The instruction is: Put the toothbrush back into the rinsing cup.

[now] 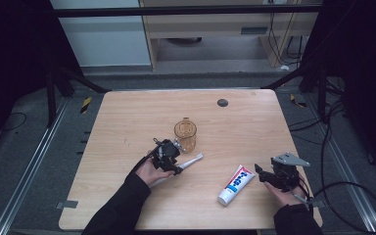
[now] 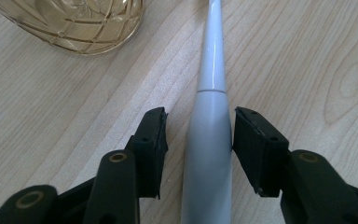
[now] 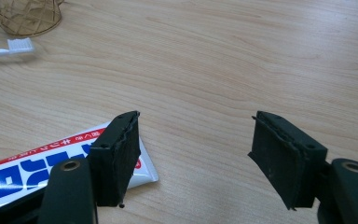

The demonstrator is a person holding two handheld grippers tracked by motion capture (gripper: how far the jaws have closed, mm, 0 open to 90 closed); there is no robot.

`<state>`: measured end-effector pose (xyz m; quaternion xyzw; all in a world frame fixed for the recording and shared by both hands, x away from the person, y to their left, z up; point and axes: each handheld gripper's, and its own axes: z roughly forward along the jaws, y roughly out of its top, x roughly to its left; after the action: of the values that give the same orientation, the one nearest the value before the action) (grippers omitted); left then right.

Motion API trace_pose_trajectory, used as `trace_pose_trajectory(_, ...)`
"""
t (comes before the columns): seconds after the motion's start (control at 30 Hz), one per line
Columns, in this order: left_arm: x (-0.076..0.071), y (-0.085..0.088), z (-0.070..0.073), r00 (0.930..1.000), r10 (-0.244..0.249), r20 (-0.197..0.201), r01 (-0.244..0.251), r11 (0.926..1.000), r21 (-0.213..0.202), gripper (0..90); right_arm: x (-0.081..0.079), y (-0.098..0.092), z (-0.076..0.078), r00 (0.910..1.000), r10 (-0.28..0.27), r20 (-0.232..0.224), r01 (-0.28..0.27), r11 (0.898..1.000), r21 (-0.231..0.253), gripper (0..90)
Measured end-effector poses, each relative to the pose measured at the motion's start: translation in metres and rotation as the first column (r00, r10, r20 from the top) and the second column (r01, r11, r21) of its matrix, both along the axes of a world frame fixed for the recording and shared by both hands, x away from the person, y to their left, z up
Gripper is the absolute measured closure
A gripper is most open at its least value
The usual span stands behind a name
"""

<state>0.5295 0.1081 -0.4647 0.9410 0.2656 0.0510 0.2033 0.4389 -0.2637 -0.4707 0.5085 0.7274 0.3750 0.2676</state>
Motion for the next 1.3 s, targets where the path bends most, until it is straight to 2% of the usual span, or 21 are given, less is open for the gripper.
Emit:
trace_pose_trajectory(0.73, 0.0024, -0.0001, -0.0045, 0.9995, 0.002, -0.032, -0.002, 1.0000, 0.005, 65.4, 0.0005, -0.0001, -0.0001, 1.0000, 0.003, -0.006, -0.003, 1.000, 0.001, 32.2)
trace_pose_trajectory(1.3, 0.0005, 0.0004, -0.0023, 0.9995, -0.012, -0.030, 0.012, 0.9999, -0.006, 67.1, 0.0006, 0.0000, -0.0001, 0.9999, 0.004, -0.012, -0.004, 1.000, 0.002, 32.5)
